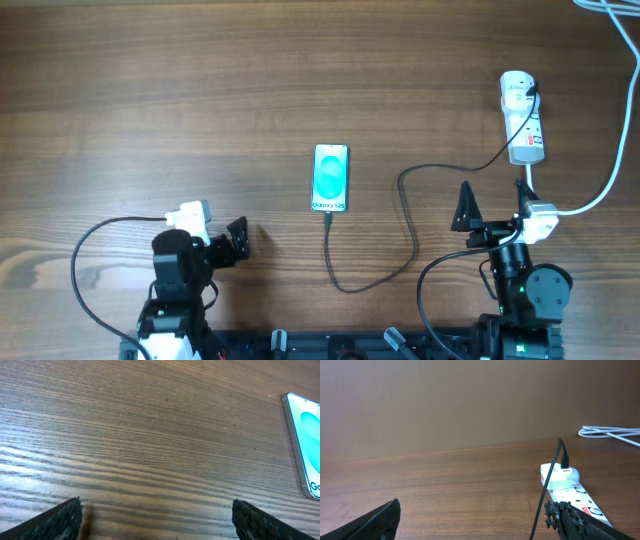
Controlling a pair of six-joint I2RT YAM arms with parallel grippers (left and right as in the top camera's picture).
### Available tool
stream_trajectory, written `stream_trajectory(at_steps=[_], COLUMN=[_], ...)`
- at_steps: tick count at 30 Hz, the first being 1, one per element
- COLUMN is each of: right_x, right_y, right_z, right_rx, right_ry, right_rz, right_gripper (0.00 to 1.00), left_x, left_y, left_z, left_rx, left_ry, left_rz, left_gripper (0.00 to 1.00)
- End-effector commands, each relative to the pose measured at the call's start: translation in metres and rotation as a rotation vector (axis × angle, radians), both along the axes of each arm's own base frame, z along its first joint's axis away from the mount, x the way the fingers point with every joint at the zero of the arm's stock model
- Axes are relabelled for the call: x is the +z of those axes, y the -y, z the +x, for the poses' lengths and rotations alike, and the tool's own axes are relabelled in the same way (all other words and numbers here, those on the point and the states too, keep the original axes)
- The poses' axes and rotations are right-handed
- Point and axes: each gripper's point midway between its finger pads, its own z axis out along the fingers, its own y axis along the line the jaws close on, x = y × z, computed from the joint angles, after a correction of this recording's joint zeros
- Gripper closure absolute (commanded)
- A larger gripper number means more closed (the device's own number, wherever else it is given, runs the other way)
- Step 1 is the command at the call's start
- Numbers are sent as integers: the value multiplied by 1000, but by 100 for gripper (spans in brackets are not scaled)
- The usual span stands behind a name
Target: Plug charger to phone and switch on socket
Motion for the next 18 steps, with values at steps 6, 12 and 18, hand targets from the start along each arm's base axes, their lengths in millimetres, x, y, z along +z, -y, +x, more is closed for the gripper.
stream_trajectory(at_steps=[6,12,18], right_x=[3,3,3], right_y=[-3,-3,-3], right_z=[-1,-1,-1], right_rx=[15,15,15], right_ry=[15,15,15], right_rz=[12,12,12], right_gripper=[1,0,0], left_x=[33,48,71], left_y=[1,0,0], left_z=[11,14,18], left_rx=[-7,-5,-2], left_ry=[161,228,330], left_rz=[-8,-2,4], left_gripper=[0,0,0])
